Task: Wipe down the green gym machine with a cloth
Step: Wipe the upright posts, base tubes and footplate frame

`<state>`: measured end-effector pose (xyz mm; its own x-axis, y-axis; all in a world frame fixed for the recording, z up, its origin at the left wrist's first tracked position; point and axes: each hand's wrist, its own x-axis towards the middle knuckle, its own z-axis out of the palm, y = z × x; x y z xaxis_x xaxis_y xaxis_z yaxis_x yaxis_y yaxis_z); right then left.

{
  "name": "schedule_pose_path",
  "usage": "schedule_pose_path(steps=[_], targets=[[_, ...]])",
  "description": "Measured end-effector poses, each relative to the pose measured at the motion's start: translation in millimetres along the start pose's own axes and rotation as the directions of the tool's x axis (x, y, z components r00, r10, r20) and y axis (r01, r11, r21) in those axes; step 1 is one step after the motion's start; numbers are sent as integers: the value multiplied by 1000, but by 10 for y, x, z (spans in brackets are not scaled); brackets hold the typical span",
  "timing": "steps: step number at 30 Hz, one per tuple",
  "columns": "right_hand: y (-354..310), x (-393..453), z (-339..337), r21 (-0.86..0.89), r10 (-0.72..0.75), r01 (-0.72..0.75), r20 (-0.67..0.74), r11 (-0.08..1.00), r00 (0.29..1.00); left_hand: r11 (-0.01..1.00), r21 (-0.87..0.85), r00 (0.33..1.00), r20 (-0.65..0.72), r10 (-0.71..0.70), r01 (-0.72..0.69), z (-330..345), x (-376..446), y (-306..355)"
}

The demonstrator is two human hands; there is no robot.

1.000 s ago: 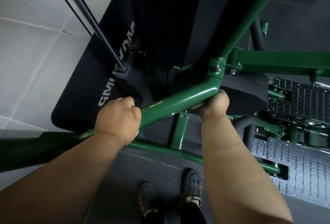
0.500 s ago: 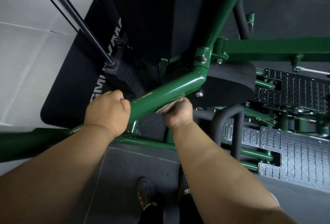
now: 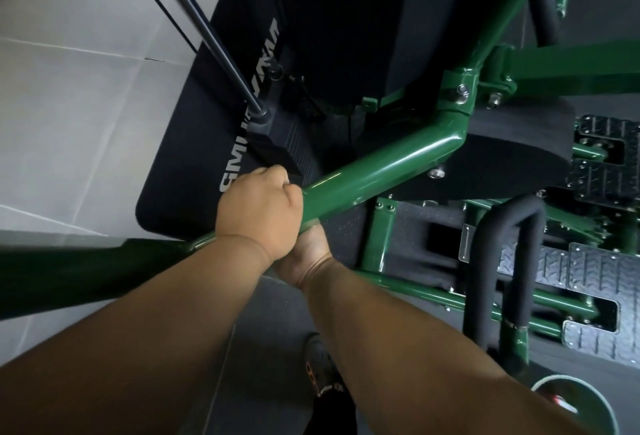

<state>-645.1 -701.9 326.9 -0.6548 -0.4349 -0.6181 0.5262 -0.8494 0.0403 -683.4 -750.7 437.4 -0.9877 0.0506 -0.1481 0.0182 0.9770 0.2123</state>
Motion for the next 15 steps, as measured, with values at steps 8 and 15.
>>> schedule_pose_path(steps=[8,15], targets=[[-23,-28,-107,14,-15,16,-94,1000,995,999,-36,1000,23,2,-1,-53,-8,10],[202,-117,6,-69,-48,38,-150,997,988,984,-179,999,45,-8,16,-146,-57,-107]])
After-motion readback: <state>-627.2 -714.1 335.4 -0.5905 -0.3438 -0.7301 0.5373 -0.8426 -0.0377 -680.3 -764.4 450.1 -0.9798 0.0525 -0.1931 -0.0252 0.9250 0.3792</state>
